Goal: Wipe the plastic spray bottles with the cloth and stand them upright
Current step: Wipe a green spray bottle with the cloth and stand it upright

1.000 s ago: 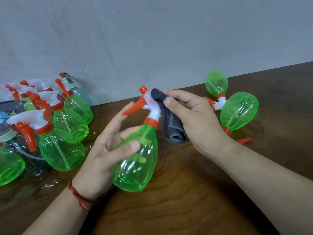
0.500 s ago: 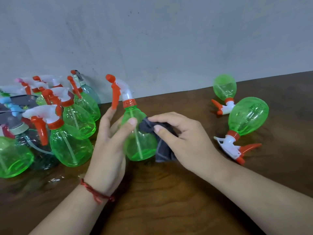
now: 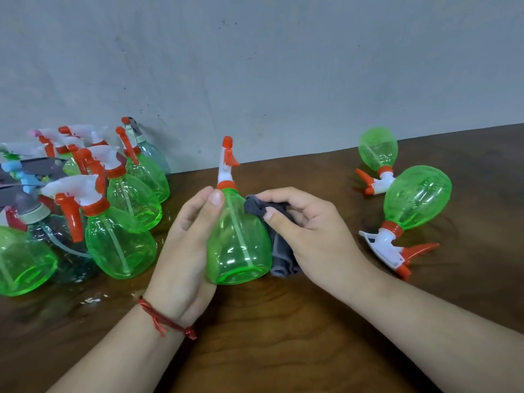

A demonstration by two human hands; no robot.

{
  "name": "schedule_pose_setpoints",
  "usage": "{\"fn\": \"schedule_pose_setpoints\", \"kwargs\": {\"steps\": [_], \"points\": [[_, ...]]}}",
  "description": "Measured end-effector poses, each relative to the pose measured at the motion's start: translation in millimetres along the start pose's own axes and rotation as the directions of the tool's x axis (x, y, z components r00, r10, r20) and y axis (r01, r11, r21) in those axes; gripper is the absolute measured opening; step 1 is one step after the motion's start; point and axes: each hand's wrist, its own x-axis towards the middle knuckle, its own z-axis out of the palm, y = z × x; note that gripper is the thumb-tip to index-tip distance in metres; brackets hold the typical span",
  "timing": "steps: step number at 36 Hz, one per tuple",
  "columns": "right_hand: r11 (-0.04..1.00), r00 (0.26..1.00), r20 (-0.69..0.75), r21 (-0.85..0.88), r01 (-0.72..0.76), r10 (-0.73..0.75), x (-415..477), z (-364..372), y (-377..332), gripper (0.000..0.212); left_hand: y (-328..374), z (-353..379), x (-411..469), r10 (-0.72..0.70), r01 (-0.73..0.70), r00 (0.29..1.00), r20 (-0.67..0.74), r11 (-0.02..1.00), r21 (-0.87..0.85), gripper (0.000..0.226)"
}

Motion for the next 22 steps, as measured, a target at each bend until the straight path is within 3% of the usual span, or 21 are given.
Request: {"fn": "schedule_pose_setpoints", "kwargs": {"steps": [3, 5, 10, 11, 14, 18, 22], "points": [[1.000, 1.000, -0.013, 0.006, 0.025, -0.025, 0.3, 0.8, 1.1, 0.025, -0.5, 4.8, -6.0, -0.116, 0.116, 0.986, 0.118, 0.993, 0.006, 0.082], [0.999, 0.999, -0.019, 0.007, 0.033, -0.033, 0.9, -0.4, 0.8, 0.025, 0.5, 10.3, -8.0, -0.135, 0.137, 0.980, 0.148, 0.991, -0.007, 0.075], [0.978, 0.998, -0.040, -0.204, 0.046, -0.055, 2.8, -4.1, 6.3, 0.024, 4.7, 12.9, 6.8, -0.058, 0.043, 0.996, 0.064, 0.975, 0.218, 0.010], [0.972, 0.997, -0.053, -0.231, 0.045, -0.058, 3.6, -5.3, 7.2, 0.024, 2.3, 11.3, 4.6, -0.068, 0.047, 0.990, 0.122, 0.984, 0.171, 0.009], [0.958, 0.993, -0.089, -0.284, 0.046, -0.074, 6.3, -11.0, 5.4, 0.023, 1.8, 9.7, -13.5, -0.106, 0.107, 0.969, 0.223, 0.994, 0.007, 0.034], [0.948, 0.984, -0.144, -0.312, 0.055, -0.104, 8.9, -17.2, 1.3, 0.023, 0.8, 10.6, -14.1, -0.061, 0.033, 0.983, 0.175, 0.987, 0.156, 0.038], [0.947, 0.980, -0.121, -0.298, 0.117, -0.159, 4.4, -14.9, -5.7, 0.023, 3.1, 8.5, -10.8, 0.000, -0.006, 1.000, 0.030, 0.983, 0.181, 0.042]]}}
